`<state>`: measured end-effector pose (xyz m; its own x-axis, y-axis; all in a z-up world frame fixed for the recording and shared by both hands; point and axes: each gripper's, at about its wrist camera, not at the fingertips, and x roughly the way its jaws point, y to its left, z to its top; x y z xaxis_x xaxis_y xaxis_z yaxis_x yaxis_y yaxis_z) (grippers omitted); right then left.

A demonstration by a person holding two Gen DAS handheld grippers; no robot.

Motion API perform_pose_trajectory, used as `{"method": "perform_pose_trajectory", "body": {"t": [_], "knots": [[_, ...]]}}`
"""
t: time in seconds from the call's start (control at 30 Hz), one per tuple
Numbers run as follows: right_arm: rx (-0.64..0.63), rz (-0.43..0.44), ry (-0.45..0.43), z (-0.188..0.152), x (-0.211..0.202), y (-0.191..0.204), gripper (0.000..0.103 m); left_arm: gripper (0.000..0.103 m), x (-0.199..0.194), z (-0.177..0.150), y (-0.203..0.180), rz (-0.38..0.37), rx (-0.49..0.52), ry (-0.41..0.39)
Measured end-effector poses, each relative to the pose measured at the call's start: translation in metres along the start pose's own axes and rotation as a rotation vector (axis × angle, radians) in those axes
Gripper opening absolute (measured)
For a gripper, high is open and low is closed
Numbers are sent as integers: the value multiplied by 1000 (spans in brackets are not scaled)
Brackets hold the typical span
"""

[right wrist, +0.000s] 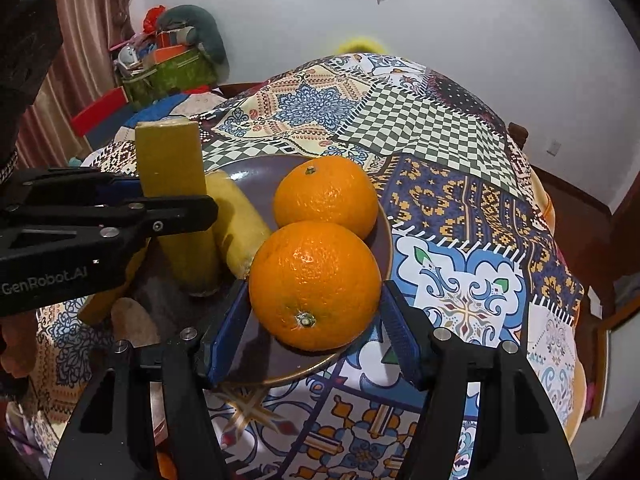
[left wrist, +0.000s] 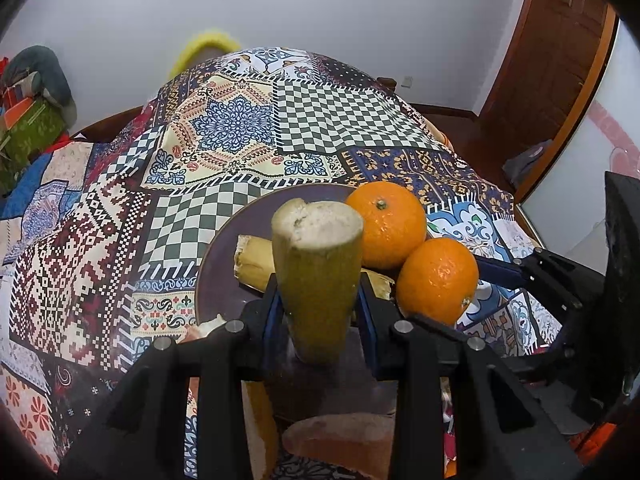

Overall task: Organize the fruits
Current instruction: 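Release the orange on the plate with the right tool while the left tool sets the gourd down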

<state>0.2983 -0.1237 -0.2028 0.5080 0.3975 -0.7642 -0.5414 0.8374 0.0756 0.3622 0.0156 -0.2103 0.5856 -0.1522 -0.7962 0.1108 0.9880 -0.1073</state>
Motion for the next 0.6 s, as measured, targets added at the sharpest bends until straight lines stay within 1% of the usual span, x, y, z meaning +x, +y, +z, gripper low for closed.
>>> {"method": "perform_pose_trajectory", "body": {"t": [0.07,0.13,0.2,0.37,0.43,0.5,0.6], "knots": [[1,-1,-8,0,-2,-1,62,34,0,0,0,1,1,1],[8,0,-20,0,-6,-2,62,37,1,1,0,2,0,7],[15,-1,-33,2,-10,-3,63,43,1,2,1,6,-4,11],[21,-9,-60,3,-23,-2,65,45,1,5,6,23,-31,14],[20,-9,-65,3,-27,0,66,46,-3,4,8,23,-42,12],[21,-14,-71,2,-31,1,66,51,-10,2,9,21,-44,6],[25,-14,-76,1,-37,3,66,53,-24,0,6,41,-26,-17]]}}
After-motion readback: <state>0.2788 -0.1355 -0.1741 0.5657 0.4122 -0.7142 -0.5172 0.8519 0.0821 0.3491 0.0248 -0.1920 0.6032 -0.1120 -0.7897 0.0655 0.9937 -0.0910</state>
